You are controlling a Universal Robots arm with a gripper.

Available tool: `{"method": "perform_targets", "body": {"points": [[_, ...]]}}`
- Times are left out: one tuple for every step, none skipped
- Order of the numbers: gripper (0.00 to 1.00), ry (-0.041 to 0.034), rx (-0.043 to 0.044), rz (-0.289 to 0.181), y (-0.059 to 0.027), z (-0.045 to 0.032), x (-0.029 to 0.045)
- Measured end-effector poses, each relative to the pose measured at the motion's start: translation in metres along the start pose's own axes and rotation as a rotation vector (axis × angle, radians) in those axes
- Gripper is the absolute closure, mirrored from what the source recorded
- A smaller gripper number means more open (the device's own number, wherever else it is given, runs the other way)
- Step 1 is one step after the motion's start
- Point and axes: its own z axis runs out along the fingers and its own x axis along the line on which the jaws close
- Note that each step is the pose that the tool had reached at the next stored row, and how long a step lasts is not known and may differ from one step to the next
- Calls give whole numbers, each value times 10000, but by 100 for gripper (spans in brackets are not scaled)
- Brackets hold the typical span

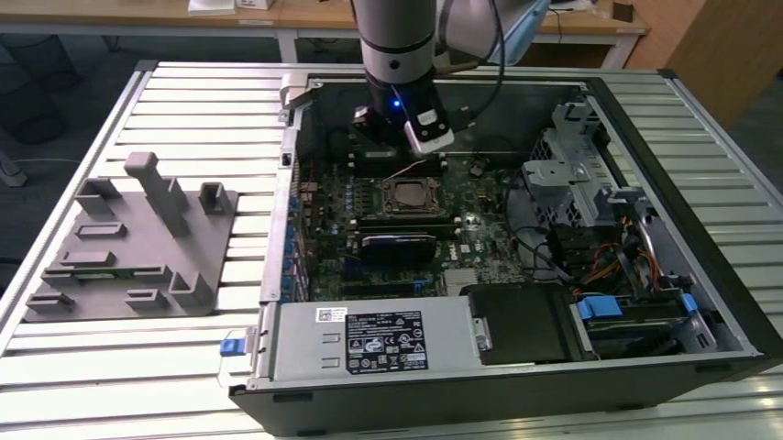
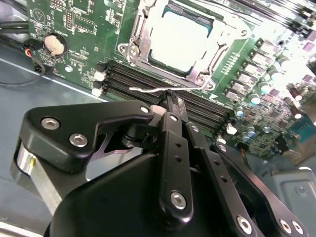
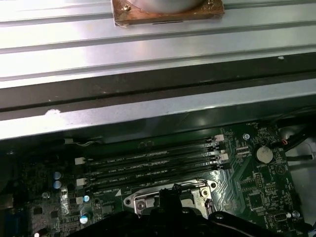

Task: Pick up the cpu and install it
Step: 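Install the first cpu locking lever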

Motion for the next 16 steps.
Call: {"method": "perform_targets", "body": {"points": [[89, -47, -8, -10, -2, 8, 1], [89, -93, -16, -20, -4, 16, 1], [89, -133, -25, -28, -5, 25, 2], [89, -162, -31, -34, -8, 38, 3], [89, -180, -33, -39, -12, 51, 4], [89, -193, -36, -42, -15, 66, 5], [89, -198, -37, -43, -19, 82, 6], [89, -201, -38, -45, -23, 100, 8], [89, -202, -39, -47, -26, 117, 9], [89, -201, -38, -50, -29, 130, 10], [89, -199, -39, -58, -32, 142, 10], [89, -197, -40, -65, -34, 152, 9], [89, -196, -41, -71, -35, 160, 6], [89, -196, -41, -72, -36, 168, 1], [89, -196, -41, -72, -36, 176, -3], [89, -195, -40, -71, -37, 182, -6]]}}
